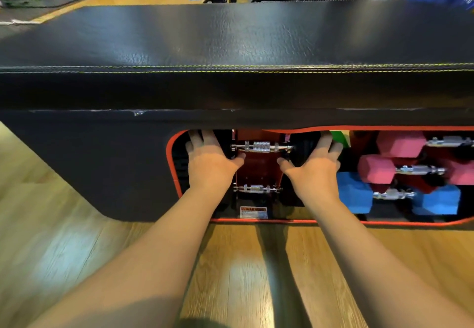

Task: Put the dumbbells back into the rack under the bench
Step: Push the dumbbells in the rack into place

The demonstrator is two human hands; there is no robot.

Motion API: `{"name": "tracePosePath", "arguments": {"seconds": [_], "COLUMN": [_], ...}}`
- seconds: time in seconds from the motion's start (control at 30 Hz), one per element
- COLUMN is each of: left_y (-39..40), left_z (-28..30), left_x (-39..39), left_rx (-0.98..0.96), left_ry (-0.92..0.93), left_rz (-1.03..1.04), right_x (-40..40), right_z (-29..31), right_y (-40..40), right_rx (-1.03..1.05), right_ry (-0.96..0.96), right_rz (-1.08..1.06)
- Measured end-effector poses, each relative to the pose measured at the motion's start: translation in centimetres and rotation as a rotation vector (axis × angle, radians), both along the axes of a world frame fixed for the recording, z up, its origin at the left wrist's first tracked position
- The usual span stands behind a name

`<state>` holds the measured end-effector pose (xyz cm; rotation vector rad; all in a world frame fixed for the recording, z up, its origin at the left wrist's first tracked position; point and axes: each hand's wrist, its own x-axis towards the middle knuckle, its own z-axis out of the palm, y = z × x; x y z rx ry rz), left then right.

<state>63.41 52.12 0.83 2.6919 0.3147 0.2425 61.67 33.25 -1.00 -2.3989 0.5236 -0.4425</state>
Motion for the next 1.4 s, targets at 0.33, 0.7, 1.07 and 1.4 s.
{"name": "tracePosePath", "arguments": {"seconds": [0.33,0.7,1.07,1.4], "left_y": [0.2,-0.9,0.3,-0.4], "left_z": [-0.8,-0.5,-1.6,-1.3], "left_x": [0.7,-1.0,0.8,0.4], "left_rx": [-0.006,-0.031,0.027,0.086], "left_ry": [0.033,-0.234,-0.013,-0.058], "left_rz": [0.026,-0.028,0.037,0.046], "right_x": [-0.1,-0.2,0.0,-0.1], "right_z": [0.0,-0.3,-0.4,-0.4], "right_y": [0.0,-0.2,0.0,-0.1], "right_rx": [-0.029,-0.018,-0.027,-0.03], "right_ry": [0.016,-0.034,0.001,-0.017], "right_rz": [0.001,0.001,-0.001,0.003]}}
